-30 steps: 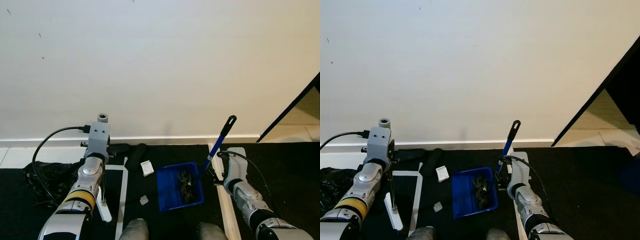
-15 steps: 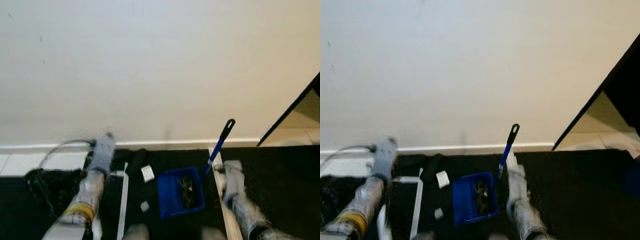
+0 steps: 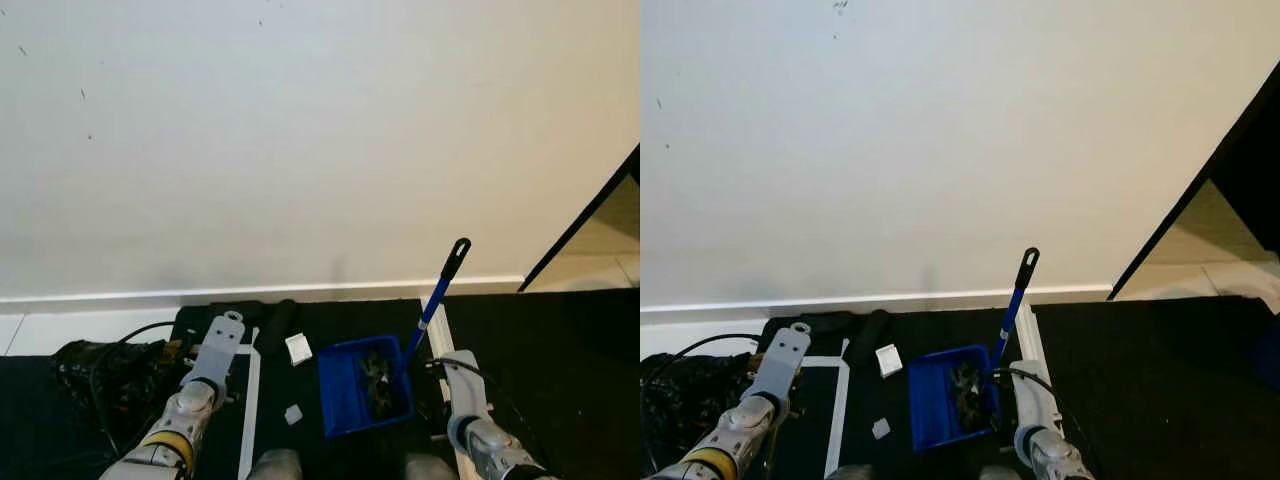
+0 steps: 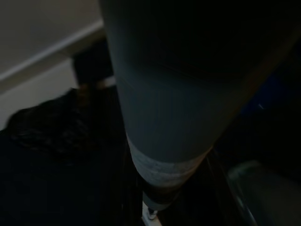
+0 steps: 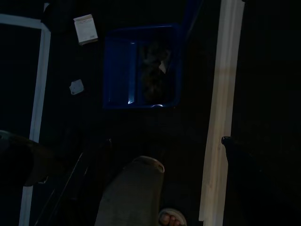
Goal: Sweep floor
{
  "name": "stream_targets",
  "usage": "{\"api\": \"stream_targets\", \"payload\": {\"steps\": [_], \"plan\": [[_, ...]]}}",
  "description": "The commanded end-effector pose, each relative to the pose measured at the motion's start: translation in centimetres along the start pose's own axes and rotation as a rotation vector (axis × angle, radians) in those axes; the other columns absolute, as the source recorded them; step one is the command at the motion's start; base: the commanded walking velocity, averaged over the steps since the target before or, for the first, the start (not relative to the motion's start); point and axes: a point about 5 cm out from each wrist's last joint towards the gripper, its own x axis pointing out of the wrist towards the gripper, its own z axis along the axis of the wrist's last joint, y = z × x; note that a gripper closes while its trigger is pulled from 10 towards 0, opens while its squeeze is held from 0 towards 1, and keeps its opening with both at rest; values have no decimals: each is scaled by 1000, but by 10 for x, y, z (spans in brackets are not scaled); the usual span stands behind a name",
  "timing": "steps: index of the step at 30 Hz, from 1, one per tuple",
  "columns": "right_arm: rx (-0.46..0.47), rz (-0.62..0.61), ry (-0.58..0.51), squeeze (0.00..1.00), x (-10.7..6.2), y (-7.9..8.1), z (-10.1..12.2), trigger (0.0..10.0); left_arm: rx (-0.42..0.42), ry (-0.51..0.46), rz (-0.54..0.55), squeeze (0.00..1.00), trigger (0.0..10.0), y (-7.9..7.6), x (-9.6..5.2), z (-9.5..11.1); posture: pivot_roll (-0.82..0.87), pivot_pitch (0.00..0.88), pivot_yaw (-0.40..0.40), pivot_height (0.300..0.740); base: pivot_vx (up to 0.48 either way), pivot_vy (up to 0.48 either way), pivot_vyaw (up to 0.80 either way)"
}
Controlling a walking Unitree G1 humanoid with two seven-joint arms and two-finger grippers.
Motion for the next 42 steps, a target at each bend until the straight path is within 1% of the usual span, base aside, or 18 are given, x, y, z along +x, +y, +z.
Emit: {"api": "stream_targets", "payload": {"steps": [1, 2, 4, 8, 9, 10, 11, 12, 13, 16, 20, 26, 28, 30, 35, 38, 40, 42], "plan": [[5, -9, 11, 0, -1, -2, -3, 10000, 6, 346, -87, 0, 10000, -20, -13, -66, 123, 0, 0, 740, 0, 0, 0], [5, -9, 13, 0, -1, -1, -3, 10000, 3, 368, -89, 0, 10000, -21, -15, -72, 122, 0, 0, 740, 0, 0, 0], [5, -9, 14, 0, -1, -1, -3, 10000, -1, 383, -88, 0, 10000, -22, -16, -75, 121, 0, 0, 740, 0, 0, 0], [5, -8, 17, 0, -1, -1, -4, 10000, -33, 376, -64, 0, 10000, -23, -16, -78, 124, 0, 0, 740, 0, 0, 0], [4, -8, 17, 0, -1, -1, -4, 10000, -35, 374, -61, 0, 10000, -22, -16, -78, 124, 0, -36, 740, 0, 0, 0], [1, -7, 19, 0, -1, 0, -4, 10000, -67, 306, -37, 0, 10000, -22, -14, -70, 122, 0, -37, 740, 0, 0, 0], [-7, -5, 22, 0, -1, 0, -4, 10000, -120, 236, 8, 0, 10000, -19, -11, -61, 122, 0, -37, 740, 0, 0, 0], [-7, -5, 22, 0, -1, 0, -4, 10000, -120, 236, 8, 0, 10000, -19, -11, -61, 122, 0, -37, 740, 0, 0, 0], [-9, -5, 23, 0, -1, 0, -5, 10000, -123, 199, 24, 0, 10000, -18, -9, -55, 126, 0, -42, 740, 0, 0, 0], [-23, -3, 26, 0, -1, 0, -5, 10000, -144, 156, 60, 0, 10000, -17, -8, -48, 122, 0, -41, 740, 0, 0, 0], [-24, -4, 28, 0, -1, -1, -6, 10000, -147, 158, 69, 0, 10000, -18, -8, -49, 122, 0, -41, 740, 0, 0, 0], [-26, -7, 40, 0, -2, -3, -9, 10000, -187, 192, 77, 0, 10000, -21, -11, -60, 117, 0, -38, 740, 0, 0, 0], [-26, -8, 45, 0, -3, -4, -11, 10000, -214, 203, 83, 0, 10000, -22, -12, -63, 117, 0, -38, 740, 0, 0, 0], [-26, -10, 52, 0, -3, -5, -13, 10000, -241, 213, 85, 0, 10000, -23, -13, -66, 117, 0, -38, 740, 0, 0, 0], [-39, -20, 78, 0, -7, -13, -21, 10000, -248, 239, 55, 0, 10000, -33, -15, -73, 119, 0, -41, 740, 0, 0, 0], [-48, -22, 86, 0, -7, -15, -23, 10000, -253, 231, 58, 0, 10000, -30, -13, -69, 116, 0, -42, 740, 0, 0, 0], [-60, -25, 97, 0, -8, -17, -25, 10000, -251, 203, 67, 0, 10000, -20, -10, -59, 114, 0, -43, 740, 0, 0, 0], [-62, -25, 98, 0, -9, -17, -25, 10000, -250, 201, 67, 0, 10000, -19, -10, -58, 114, 0, -43, 740, 0, 0, 0]]}}
